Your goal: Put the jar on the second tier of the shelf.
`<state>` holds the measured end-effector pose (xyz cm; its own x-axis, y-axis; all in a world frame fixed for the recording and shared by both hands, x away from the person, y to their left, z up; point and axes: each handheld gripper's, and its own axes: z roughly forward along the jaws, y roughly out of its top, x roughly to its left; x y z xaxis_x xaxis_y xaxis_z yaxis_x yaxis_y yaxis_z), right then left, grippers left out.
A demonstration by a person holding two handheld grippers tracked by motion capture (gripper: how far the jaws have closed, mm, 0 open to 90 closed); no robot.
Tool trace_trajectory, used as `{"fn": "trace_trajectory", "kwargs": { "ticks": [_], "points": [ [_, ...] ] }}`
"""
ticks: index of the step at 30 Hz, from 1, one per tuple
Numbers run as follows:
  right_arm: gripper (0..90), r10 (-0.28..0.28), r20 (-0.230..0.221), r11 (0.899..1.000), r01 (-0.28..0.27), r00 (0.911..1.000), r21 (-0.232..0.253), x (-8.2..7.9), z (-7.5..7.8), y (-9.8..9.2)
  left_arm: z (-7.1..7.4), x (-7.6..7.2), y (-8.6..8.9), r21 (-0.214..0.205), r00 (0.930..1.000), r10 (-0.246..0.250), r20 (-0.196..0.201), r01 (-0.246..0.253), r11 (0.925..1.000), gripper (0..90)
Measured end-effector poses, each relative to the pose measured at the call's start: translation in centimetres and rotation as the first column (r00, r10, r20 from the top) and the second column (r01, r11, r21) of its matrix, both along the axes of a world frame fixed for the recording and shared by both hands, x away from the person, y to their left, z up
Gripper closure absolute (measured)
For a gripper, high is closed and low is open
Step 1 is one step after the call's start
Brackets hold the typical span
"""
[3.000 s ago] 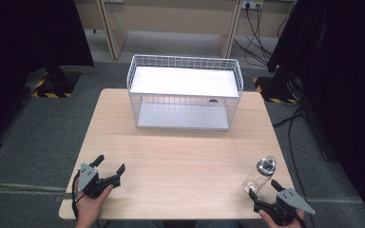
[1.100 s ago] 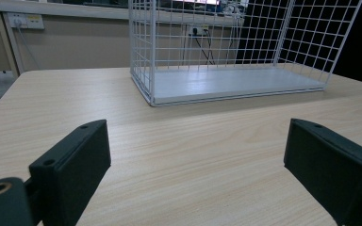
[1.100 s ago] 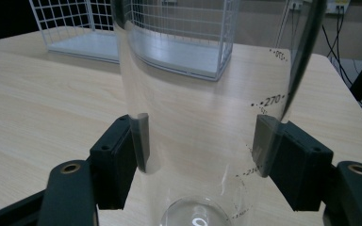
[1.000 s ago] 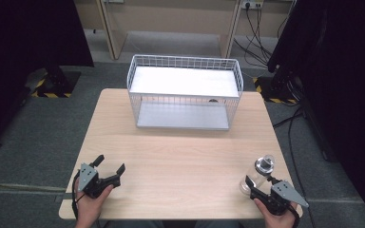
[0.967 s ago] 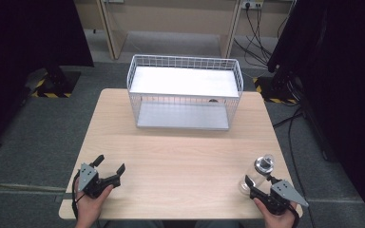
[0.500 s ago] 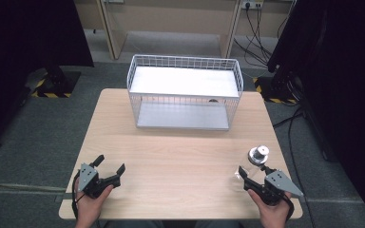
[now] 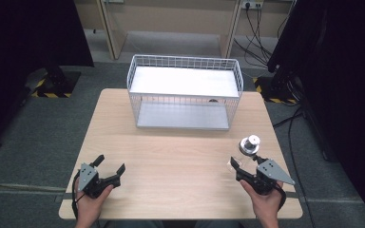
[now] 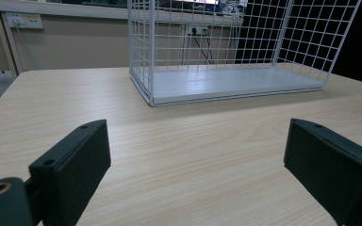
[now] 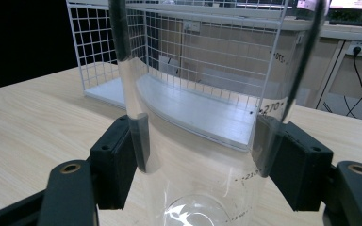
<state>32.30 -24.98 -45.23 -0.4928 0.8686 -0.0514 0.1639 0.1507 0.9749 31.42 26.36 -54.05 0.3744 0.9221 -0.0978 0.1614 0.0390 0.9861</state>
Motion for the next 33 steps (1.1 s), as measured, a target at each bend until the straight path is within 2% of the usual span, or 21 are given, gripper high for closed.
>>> {"fn": "trace_trajectory", "kwargs": {
  "ticks": [33],
  "points": [
    [32.2, 0.053, 0.047, 0.998, -0.053, 0.9975, 0.017, 3.8, 3.2, 4.7, 0.0, 0.0, 0.0, 0.004, 1.0000, -0.006, -0.001, 0.006, 1.0000, 7.2]
  ]
}}
